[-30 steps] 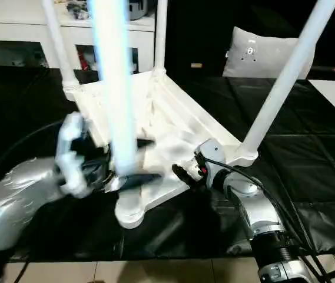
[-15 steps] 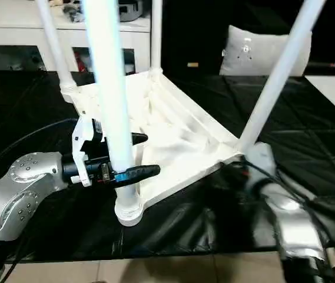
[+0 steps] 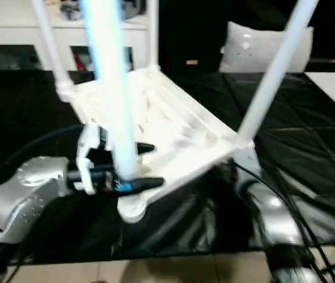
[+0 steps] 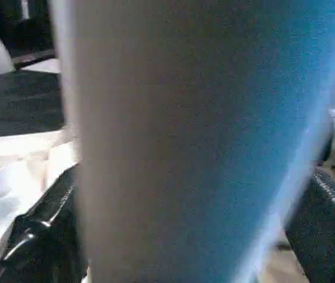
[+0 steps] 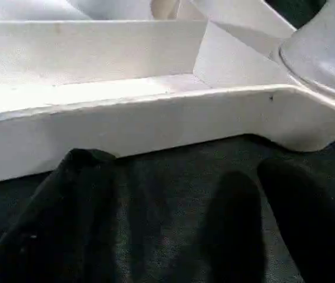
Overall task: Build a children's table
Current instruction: Rotate table base
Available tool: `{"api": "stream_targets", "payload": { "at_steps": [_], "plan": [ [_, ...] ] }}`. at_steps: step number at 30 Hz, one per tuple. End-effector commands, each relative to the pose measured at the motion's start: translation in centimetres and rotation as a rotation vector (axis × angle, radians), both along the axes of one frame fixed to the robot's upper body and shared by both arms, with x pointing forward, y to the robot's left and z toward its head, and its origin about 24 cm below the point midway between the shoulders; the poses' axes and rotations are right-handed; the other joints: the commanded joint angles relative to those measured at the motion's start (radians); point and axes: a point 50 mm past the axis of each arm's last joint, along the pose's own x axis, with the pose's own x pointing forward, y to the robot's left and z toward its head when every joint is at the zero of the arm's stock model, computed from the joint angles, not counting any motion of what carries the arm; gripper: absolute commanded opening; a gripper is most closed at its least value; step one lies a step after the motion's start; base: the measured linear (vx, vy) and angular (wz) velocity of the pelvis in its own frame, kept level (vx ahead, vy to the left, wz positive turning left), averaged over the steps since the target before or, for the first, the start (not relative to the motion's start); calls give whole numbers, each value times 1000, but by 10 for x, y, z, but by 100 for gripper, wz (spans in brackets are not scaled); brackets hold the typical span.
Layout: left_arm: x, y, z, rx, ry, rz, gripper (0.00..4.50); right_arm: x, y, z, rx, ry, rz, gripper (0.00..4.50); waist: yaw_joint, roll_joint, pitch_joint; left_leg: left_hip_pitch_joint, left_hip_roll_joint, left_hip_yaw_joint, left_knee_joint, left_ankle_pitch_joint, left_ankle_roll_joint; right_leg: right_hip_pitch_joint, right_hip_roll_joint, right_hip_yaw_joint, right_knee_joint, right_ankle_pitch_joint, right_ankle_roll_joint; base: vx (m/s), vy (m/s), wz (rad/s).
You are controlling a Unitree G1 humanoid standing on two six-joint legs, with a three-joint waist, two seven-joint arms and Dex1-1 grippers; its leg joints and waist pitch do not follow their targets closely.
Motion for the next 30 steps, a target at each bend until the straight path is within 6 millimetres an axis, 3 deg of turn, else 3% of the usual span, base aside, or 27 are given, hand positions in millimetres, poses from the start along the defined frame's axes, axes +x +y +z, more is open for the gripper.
{"api": "stream_targets", "payload": {
  "at_steps": [1,3,6,10,17,23,25,28,30],
  "plan": [
    [-8,-22,9,-47,-18,-59,450,15,38,12,31,-66,135,450,3,-11,-50,-8,32,-9,-81,-263,-18,41,-56,29,-81,-353,-180,0,0,0],
    [-8,-27,11,-68,-12,-63,450,17,45,14,39,-71,163,450,-11,-12,-50,-14,30,-11,-81,-272,-24,43,-56,28,-85,-387,-162,0,0,0],
    [-8,-37,14,-96,-11,-83,450,21,60,14,42,-73,226,450,-23,-19,-57,-25,29,-13,-78,-235,-20,49,-56,23,-82,-360,-140,-8,-1,-6],
    [-13,-45,18,-128,0,-116,450,22,68,14,32,-81,263,450,-31,-22,-57,-20,31,-5,-70,-213,0,38,-51,25,-80,-300,-174,0,0,0],
    [-14,-40,20,-137,11,-113,450,20,62,10,1,-73,258,450,-32,-21,-55,-11,33,-2,-70,-242,-1,31,-46,26,-80,-300,-194,0,0,0],
    [-13,-10,28,-119,30,-103,450,9,34,7,-20,-68,207,450,-27,-23,-56,-10,34,1,-68,-208,8,34,-44,28,-74,-240,-205,0,0,0],
    [-15,-1,30,-105,36,-101,450,7,25,7,-32,-66,192,450,-26,-20,-58,-10,34,2,-66,-174,8,36,-41,29,-67,-189,-218,0,0,0],
    [-17,7,32,-99,44,-100,450,4,14,8,-46,-64,175,450,-18,-19,-57,-6,35,6,-64,-160,7,36,-39,31,-66,-161,-229,0,0,0],
    [-22,15,36,-99,58,-114,450,2,-4,9,-73,-57,133,450,-7,-17,-56,-1,35,9,-63,-167,-5,34,-37,31,-65,-170,-228,0,0,0]
  ]
}}
